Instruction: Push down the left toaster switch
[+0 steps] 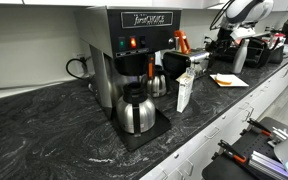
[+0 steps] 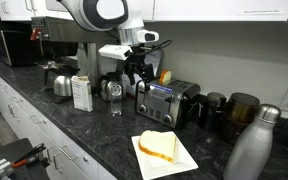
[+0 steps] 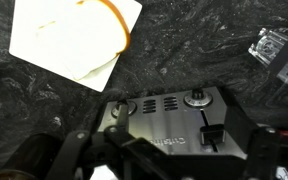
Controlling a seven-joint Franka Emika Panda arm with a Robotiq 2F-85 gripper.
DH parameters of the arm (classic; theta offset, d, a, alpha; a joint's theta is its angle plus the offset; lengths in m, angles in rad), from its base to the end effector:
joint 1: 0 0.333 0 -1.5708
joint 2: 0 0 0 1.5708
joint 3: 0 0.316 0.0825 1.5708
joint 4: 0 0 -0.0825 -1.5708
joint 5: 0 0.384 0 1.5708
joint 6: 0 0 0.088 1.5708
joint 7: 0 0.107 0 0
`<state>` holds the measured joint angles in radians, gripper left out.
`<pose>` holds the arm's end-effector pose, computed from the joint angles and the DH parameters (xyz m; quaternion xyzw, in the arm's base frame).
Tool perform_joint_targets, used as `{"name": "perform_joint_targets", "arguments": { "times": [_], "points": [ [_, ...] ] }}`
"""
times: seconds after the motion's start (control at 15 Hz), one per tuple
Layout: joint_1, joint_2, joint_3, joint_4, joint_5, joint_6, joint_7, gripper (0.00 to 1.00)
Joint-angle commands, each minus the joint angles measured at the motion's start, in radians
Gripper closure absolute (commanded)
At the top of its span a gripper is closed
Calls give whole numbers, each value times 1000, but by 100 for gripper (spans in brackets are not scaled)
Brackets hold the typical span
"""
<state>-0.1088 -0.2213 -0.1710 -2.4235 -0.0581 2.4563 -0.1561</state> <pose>0.4631 -0.1342 0.4163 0.9912 -0.0416 0.1220 0.0293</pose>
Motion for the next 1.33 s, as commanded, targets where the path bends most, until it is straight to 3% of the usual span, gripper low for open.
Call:
{"name": "perform_joint_targets", "arguments": {
  "times": [0.0,0.6,1.27],
  "points": [
    [24,33,-19,9,86,75,-133,34],
    [51,62,-25,33,218,135,-296,98],
    [90,106,-19,35,456,240,-394,100]
  ]
}}
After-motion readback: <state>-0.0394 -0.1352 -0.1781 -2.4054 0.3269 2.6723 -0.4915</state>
